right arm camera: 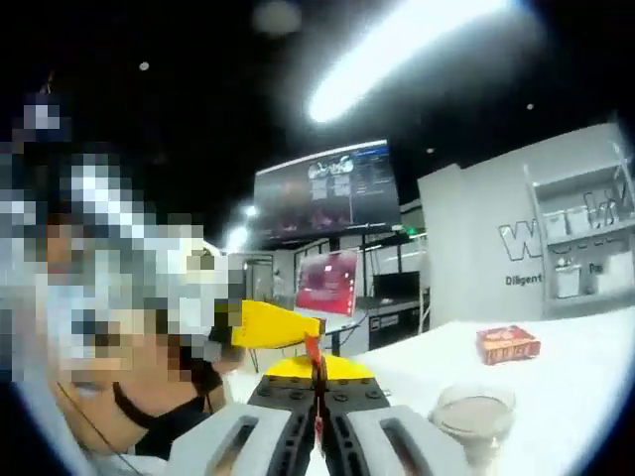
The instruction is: Tear open the coffee pouch, take out the coffee, and pour the coffee from the pouch into the cup
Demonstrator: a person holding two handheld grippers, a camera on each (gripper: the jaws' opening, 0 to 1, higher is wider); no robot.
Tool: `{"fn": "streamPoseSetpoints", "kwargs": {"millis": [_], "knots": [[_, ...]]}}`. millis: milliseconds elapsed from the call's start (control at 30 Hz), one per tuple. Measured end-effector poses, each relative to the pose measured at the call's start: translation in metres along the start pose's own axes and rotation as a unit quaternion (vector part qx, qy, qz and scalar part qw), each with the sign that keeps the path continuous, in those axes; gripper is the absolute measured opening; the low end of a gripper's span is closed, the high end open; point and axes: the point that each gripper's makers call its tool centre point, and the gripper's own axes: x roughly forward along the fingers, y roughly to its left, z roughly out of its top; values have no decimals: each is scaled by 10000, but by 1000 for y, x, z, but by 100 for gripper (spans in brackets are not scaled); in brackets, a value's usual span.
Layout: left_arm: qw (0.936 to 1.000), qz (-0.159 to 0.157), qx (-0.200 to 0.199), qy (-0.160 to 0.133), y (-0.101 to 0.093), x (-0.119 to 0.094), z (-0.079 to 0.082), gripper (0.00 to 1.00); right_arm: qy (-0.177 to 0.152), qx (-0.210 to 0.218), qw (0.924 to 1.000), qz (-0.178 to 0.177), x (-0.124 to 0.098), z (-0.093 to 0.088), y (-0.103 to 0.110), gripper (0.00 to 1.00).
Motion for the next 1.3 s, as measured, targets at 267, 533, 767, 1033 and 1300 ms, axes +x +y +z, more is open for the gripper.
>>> {"fn": "streamPoseSetpoints", "kwargs": {"millis": [267, 533, 767, 1033, 1300], "knots": [[9994, 11, -45, -332, 3, 2, 9, 1, -47, -95, 9999, -123, -1, 8, 1, 0], [9983, 40, -194, -541, 8, 4, 14, 0, -135, -78, 9998, -142, -2, 14, 1, 0], [9977, -329, -362, -459, 0, 4, 16, 1, -118, -577, 9982, 140, -2, 16, 1, 2], [9945, -718, -584, -483, -15, -1, 21, 1, -1, -401, 9987, 318, -3, 15, 9, 9], [9949, -693, -570, -469, -14, -1, 20, 1, 99, -43, 9993, 365, -5, 10, 11, 4]]}}
